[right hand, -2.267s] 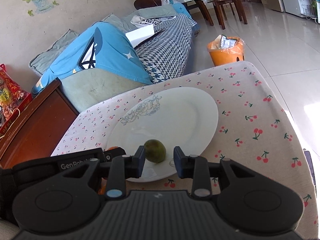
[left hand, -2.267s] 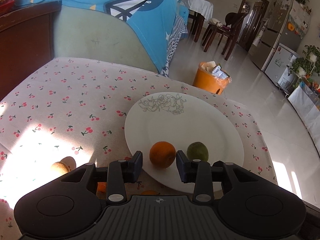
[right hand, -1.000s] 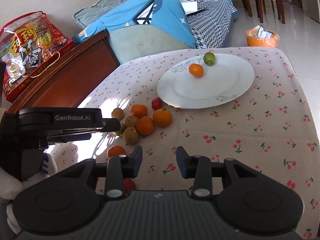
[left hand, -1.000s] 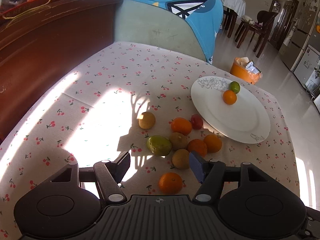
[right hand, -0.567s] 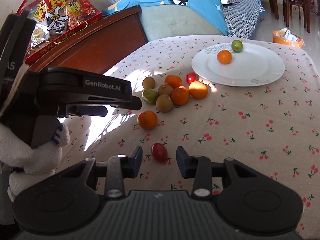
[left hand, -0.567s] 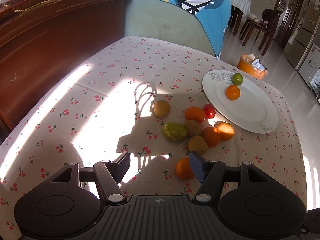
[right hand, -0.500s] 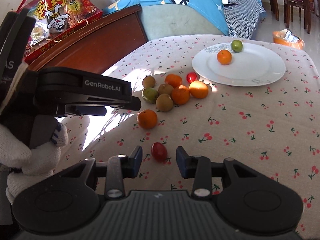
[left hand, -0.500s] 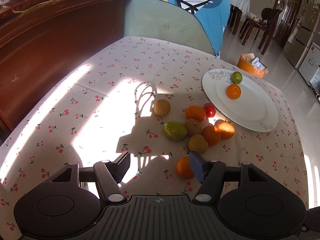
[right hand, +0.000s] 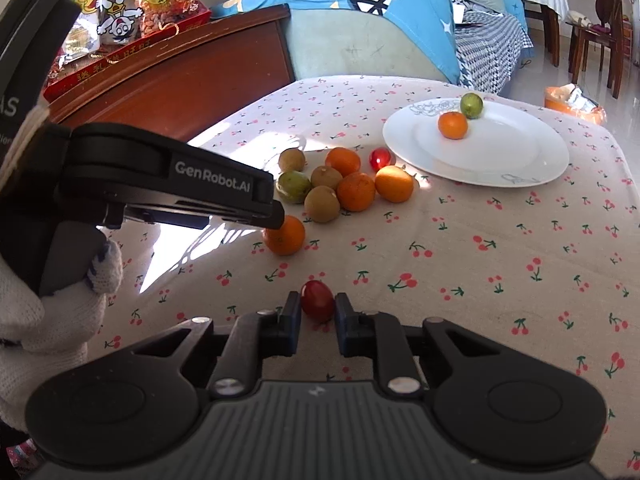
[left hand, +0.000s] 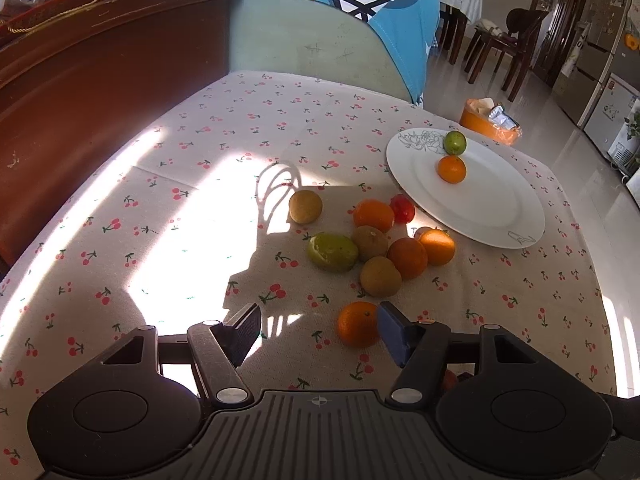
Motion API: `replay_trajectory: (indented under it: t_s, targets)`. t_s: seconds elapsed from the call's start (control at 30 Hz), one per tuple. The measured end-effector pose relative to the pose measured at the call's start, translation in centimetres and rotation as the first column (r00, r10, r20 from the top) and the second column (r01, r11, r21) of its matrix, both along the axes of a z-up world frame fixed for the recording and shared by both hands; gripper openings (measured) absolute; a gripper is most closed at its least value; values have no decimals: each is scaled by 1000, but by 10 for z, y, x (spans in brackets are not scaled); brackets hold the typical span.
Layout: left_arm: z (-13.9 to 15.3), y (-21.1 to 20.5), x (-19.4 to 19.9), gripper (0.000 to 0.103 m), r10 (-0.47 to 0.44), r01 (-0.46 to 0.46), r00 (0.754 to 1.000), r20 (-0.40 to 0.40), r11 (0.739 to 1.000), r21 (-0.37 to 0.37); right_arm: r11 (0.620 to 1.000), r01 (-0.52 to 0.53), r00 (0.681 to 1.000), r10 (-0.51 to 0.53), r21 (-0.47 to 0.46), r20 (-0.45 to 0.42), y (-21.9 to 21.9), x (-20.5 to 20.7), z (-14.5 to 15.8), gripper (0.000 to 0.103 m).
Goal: Organize fruits
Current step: 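Grasp a red cherry tomato with the right gripper while the left gripper grasps another orange, then place the tomato on the plate with the right gripper while the left gripper places its orange there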
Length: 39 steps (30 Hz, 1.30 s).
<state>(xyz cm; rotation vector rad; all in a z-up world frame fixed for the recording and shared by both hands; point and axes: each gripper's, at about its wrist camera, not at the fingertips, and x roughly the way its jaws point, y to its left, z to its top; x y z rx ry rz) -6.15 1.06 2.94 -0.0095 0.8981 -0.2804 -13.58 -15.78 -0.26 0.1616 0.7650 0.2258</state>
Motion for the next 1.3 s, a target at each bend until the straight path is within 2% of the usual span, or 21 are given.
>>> replay_trajectory:
  t_s: [0.2,0.37,0.7,0.9,1.3]
  targets:
    - [-5,-10,-5,60,-56,56,998,3,998,-5,987,157,988,-157,24,-12,-25,7,0,18]
    - [-14,-19,-5,46,-76,76,997,1,997,14,975,221,975,-220,38,-25,-38,11,-3,18]
    - [-20,-27,-6,37,-82,81,996,23,996,45,971,230,973,-228,61,-28,-39,11,-4,21]
    - [-21,-28,-8,27,-93,91,995,41,995,50,974,222,975,-221,45,-22,-36,12,-5,22]
    - [-14,-31,-10,26,-75,74,995,63,997,20,973,226,974,-225,52,-16,-39,12,-4,18]
